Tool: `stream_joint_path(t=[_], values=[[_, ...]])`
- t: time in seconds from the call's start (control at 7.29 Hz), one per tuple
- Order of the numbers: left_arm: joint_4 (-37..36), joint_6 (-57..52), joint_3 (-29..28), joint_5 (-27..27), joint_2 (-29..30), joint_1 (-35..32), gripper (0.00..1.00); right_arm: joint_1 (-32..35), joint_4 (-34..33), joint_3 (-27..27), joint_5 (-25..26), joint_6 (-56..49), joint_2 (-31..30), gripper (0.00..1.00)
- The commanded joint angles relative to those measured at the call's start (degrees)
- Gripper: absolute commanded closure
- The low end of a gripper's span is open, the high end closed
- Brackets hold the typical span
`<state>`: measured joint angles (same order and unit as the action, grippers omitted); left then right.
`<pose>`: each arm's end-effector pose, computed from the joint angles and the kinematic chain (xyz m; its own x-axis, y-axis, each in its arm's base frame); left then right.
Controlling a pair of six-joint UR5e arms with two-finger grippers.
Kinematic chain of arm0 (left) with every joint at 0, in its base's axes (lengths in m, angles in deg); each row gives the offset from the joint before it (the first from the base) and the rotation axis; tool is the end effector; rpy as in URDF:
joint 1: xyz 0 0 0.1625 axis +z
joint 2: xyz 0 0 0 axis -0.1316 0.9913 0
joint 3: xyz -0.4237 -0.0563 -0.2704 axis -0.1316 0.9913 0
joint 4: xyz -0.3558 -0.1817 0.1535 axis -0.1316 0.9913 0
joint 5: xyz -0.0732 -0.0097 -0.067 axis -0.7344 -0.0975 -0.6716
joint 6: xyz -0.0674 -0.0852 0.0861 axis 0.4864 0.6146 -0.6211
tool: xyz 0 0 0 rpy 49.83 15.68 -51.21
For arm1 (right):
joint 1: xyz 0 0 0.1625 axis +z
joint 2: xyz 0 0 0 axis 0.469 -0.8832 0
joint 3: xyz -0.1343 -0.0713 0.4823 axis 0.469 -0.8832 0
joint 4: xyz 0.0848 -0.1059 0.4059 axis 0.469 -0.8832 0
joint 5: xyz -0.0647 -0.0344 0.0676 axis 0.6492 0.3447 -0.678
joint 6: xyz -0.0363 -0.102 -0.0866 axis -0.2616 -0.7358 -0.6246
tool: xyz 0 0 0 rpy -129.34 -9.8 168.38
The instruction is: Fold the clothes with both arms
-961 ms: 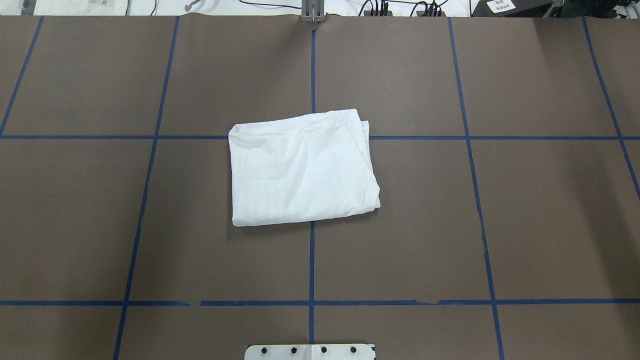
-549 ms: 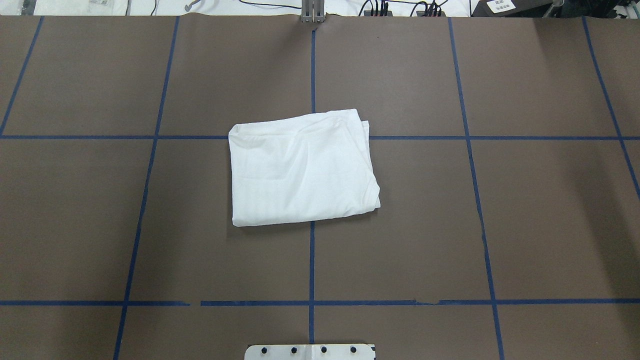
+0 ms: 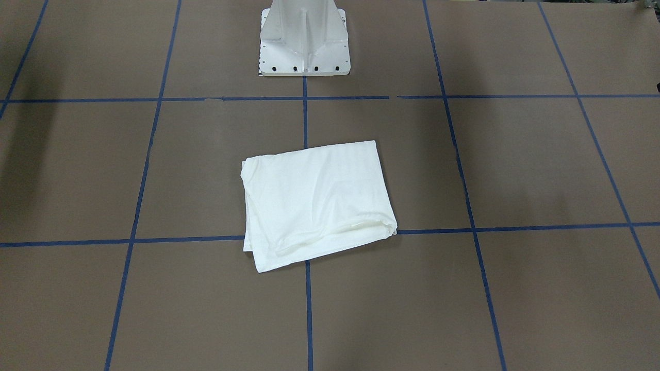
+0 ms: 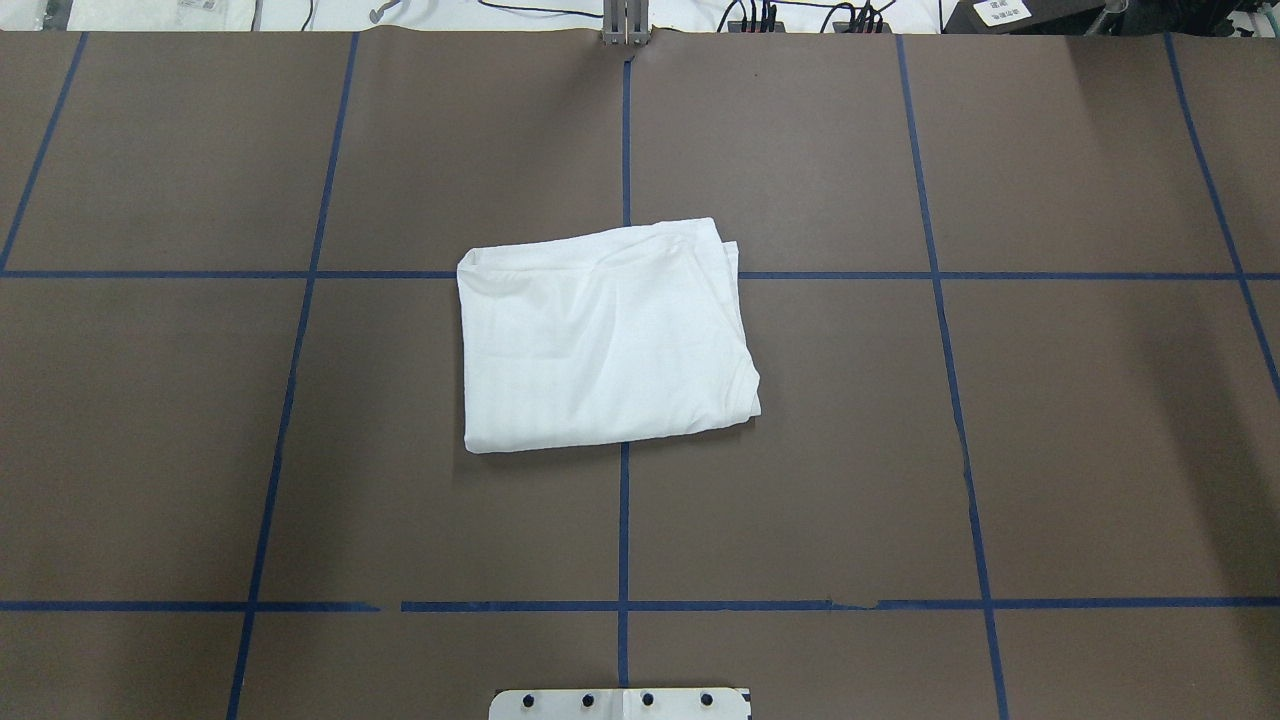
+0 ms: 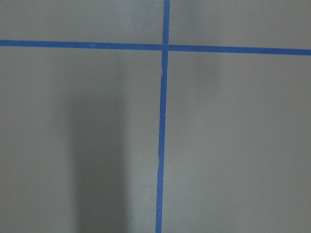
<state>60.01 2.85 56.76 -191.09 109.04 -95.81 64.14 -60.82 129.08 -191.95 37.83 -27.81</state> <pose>-0.0248 -0.3933 0.6914 0.7049 0.2041 -0.6794 -0.1299 0.9787 0.1592 0.0524 -0.4065 0.7094 0.7213 -0.0252 0.6922 0.0202 0.9997 0.0154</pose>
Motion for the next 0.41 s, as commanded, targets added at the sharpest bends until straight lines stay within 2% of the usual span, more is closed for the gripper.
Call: stream_joint_path(t=[0.0, 0.27], values=[[0.0, 0.0, -0.1, 0.0, -0.8, 0.0, 0.0, 0.0, 0.1, 0.1, 0.0, -0.5, 0.0, 0.0], [0.0, 0.0, 0.8, 0.0, -1.2, -0.1, 0.0, 0.0, 0.0, 0.0, 0.1, -0.2, 0.1, 0.0]])
